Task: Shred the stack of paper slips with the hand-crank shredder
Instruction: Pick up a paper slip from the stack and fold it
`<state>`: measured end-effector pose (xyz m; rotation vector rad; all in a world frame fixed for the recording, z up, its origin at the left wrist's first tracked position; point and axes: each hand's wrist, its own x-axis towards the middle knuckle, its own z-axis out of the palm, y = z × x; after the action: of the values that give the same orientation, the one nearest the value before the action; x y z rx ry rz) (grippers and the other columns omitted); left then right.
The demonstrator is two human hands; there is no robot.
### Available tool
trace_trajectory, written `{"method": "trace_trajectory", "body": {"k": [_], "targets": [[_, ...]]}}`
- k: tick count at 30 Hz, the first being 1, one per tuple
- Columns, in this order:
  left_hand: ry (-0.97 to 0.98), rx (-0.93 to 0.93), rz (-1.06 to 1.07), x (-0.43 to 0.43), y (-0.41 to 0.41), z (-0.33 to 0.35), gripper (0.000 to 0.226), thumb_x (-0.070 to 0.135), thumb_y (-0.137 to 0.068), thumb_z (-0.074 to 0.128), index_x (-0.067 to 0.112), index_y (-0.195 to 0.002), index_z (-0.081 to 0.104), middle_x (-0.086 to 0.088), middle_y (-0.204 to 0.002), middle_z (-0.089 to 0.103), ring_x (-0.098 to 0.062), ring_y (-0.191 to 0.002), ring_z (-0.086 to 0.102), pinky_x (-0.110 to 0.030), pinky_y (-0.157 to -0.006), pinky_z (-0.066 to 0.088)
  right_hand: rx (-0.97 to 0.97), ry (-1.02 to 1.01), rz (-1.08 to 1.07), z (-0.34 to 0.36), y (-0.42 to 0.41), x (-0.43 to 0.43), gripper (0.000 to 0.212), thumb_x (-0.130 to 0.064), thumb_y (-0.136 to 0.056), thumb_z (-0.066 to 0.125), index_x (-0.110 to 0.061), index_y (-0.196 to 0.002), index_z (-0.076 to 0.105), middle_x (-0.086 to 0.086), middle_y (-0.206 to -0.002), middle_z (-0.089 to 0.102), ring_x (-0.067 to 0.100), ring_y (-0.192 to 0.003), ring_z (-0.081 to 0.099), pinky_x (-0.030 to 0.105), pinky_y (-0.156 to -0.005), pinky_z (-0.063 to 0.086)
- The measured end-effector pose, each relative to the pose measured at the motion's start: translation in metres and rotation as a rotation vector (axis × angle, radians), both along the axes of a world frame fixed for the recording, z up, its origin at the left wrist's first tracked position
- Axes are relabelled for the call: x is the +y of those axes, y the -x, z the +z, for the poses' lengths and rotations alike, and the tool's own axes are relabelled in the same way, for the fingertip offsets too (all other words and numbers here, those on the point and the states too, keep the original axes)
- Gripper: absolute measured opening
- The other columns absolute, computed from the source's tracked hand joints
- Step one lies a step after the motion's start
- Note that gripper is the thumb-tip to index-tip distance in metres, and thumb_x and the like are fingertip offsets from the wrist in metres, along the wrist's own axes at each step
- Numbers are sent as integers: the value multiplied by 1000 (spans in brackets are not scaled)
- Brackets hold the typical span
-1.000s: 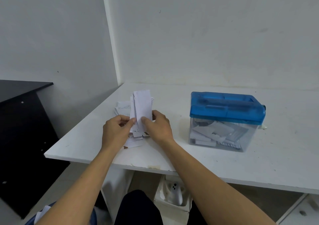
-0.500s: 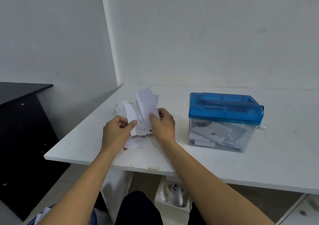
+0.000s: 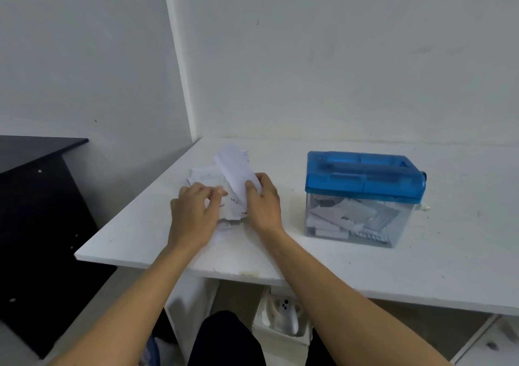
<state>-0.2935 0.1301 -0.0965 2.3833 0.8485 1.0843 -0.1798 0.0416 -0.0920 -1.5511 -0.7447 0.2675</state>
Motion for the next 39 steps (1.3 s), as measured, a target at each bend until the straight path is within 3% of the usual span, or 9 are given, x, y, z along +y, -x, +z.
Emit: {"method": "trace_trajectory", "body": {"k": [3,5,11,15,20,25,30,36,39], "targets": [[89,2,-133,-8,-7,24,35,41,-104,47,21,-82,64,7,-79,66,-10,-77,62,-27,-77,48,10,-80,71,5,10,0,15,-24,-107,40,-23,-119,48,-6,-119,58,3,-97,60,23,-86,55],[281,-69,-166,-9,-12,47,27,38,-102,54,17,-89,66,4,-78,66,-5,-70,59,-17,-65,43,44,-151,92,18,17,-1,19,-22,-108,38,-18,-124,49,-2,-121,60,6,-101,60,18,-84,54],[573,-315,-316,-19,-22,93,20,32,-99,62,15,-99,72,-2,-100,75,-21,-94,70,-35,-82,56,-1,-260,110,77,20,-20,23,-17,-108,38,-9,-123,53,1,-111,62,3,-89,59,9,-67,47],[653,-385,-407,-35,-32,120,16,27,-97,66,13,-103,72,-3,-104,76,-17,-98,71,-29,-80,53,-89,-229,23,108,1,-43,23,-23,-105,45,-9,-103,63,5,-96,66,12,-83,60,26,-68,53],[610,-348,-420,-69,-63,137,22,31,-97,64,13,-110,68,-4,-107,71,-18,-100,67,-27,-80,55,-116,-132,-58,135,-37,-90,20,-21,-100,54,-11,-98,71,6,-94,71,28,-94,67,45,-82,60],[489,-246,-434,-102,-94,144,13,32,-98,62,21,-104,66,6,-102,71,-11,-95,67,-19,-74,52,-329,37,-103,149,-69,-141,18,-24,-99,57,-16,-100,73,-2,-91,72,14,-82,66,26,-70,56],[299,-18,-431,-123,-118,133,17,15,-92,72,23,-105,68,10,-99,73,-4,-89,69,-15,-75,53,-452,200,-195,132,-98,-176,16,-21,-95,61,-21,-82,70,-10,-75,67,4,-64,58,9,-55,40],[192,81,-363,-129,-128,126,27,11,-95,67,19,-120,65,5,-108,68,-14,-97,64,-15,-76,49,-537,303,-237,118,-106,-172,17,-27,-97,58,-16,-91,70,-1,-87,71,18,-78,65,39,-77,59],[113,78,-335,-127,-125,127,23,10,-95,65,16,-117,66,3,-104,68,-14,-94,64,-12,-70,45,-537,308,-243,118,-104,-172,16,-29,-97,58,-20,-92,70,-5,-86,70,18,-81,65,40,-76,58]]}}
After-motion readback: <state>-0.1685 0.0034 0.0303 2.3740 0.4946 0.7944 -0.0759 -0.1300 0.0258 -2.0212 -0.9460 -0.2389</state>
